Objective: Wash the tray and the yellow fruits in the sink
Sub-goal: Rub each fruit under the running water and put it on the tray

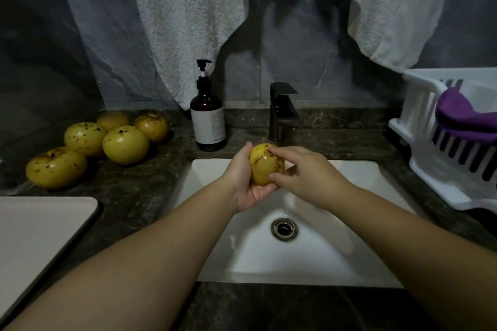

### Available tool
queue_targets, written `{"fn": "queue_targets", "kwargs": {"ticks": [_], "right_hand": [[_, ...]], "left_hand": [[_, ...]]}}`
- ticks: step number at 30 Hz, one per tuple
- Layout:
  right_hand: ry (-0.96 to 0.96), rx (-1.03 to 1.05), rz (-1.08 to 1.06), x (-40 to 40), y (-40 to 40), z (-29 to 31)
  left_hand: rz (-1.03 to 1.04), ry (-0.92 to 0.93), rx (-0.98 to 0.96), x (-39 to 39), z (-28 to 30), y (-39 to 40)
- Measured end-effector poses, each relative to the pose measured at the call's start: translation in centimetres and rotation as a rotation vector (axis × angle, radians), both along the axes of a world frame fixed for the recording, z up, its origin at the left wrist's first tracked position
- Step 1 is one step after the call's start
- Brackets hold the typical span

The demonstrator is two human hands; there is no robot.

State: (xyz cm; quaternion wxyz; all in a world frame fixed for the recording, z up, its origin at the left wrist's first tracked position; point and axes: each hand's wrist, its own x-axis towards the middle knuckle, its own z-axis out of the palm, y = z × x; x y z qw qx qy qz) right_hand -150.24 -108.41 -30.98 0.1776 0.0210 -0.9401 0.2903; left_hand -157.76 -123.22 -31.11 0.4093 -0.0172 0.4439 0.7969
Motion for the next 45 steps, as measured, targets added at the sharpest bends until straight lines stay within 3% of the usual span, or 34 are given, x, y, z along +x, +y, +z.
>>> {"fn": "queue_targets", "kwargs": {"ticks": [17,21,26,34,45], "right_hand": [[-0.004,-0.013,-0.064,0.07,-0.19,0.06],[-0.034,-0.099,-0.118,-0.09,-0.19,-0.12],[-0.001,-0.136,-0.113,-0.32,-0.31,-0.36],[-0.058,-0.149,-0.058,-0.45,-0.14,-0.63],[-0.001,-0.124,-0.076,-0.77,0.10,-0.83]], "left_hand": [[0.022,0.015,0.022,0.28,0.30,0.14],[0.027,0.038,-0.003,0.00,0.01,0.18],[0.002,0.004,0.074,-0.08,0.06,0.33],[-0.026,0.104,-0.062,-0.31,-0.09,-0.11],[-0.009,0.127,0.008,0.12,0.14,-0.02]]}}
